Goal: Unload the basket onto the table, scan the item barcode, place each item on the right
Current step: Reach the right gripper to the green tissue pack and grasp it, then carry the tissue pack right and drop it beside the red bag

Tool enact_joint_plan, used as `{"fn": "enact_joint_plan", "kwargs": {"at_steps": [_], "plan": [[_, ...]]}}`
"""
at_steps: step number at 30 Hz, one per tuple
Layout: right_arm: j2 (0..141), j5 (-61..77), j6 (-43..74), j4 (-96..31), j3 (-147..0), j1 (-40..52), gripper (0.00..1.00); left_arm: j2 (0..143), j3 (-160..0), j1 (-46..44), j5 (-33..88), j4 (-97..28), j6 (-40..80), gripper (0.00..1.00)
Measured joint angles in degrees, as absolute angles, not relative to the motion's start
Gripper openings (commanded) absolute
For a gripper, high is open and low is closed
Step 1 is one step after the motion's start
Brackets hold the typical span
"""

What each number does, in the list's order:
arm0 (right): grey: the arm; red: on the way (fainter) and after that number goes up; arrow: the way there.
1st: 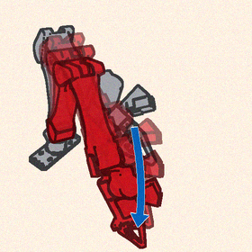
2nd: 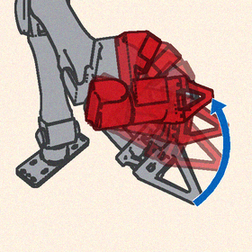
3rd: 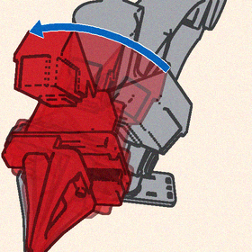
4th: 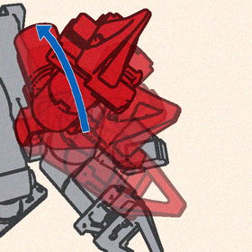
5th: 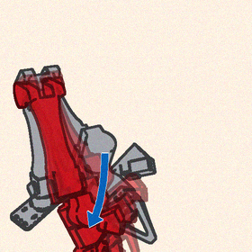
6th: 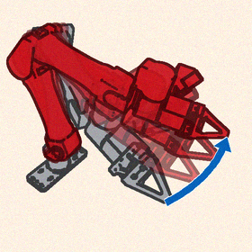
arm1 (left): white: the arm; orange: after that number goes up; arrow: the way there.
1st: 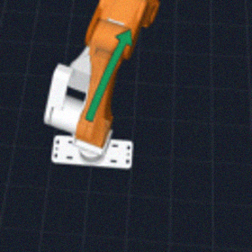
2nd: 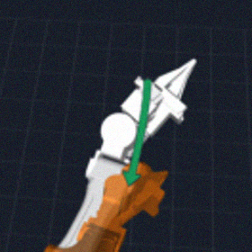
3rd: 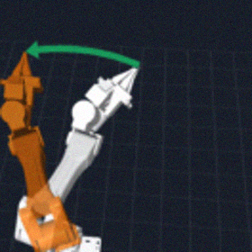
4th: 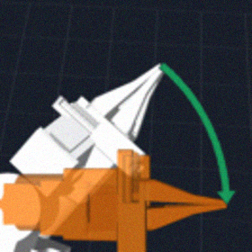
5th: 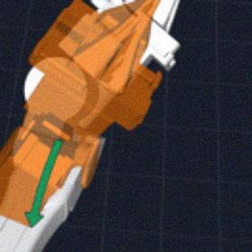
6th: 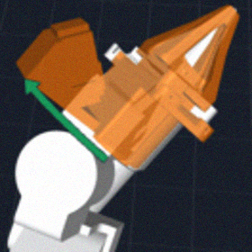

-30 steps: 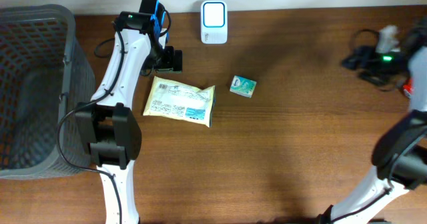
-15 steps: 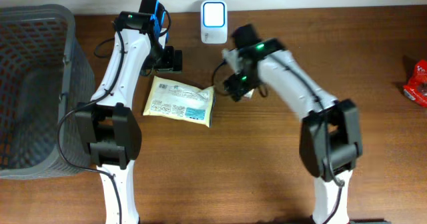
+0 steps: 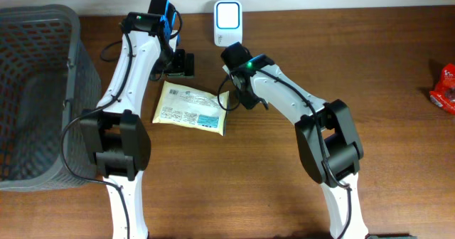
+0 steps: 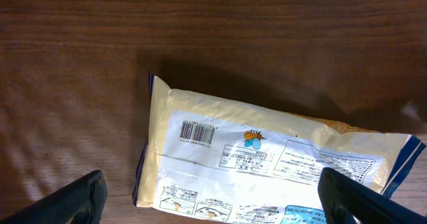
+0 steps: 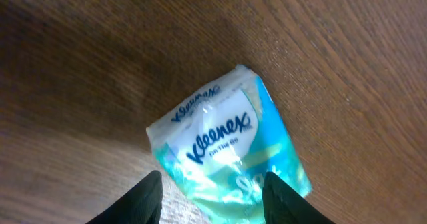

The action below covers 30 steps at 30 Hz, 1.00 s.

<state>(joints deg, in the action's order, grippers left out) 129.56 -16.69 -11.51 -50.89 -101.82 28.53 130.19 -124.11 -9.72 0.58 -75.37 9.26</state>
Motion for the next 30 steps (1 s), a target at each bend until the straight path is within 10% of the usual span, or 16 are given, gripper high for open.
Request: {"fn": "enact_joint_plan", "kwargs": {"at_steps": [4,8,28,30], "plan": [[130.6,-16.7,-10.2,-50.5,-101.8,28.5,0.44,130.2,-124.1,-9.7,0.6,-75.4,9.3,0.99],[130.7,-17.0,-4.2,-49.9,-101.8,28.3,0.04,130.2,-124.1,-9.7,0.6,-75.4,9.3,0.99],[133.1,56.1,0.5,-56.6,-104.0,1.1,0.04,130.2,-124.1,-9.7,0.6,-75.4,9.3,0.99],[133.4,58.0,2.9,-51.5,-99.2,-0.9,0.25,130.2,-124.1,-9.7,0.6,-75.4,9.3,0.99]]}}
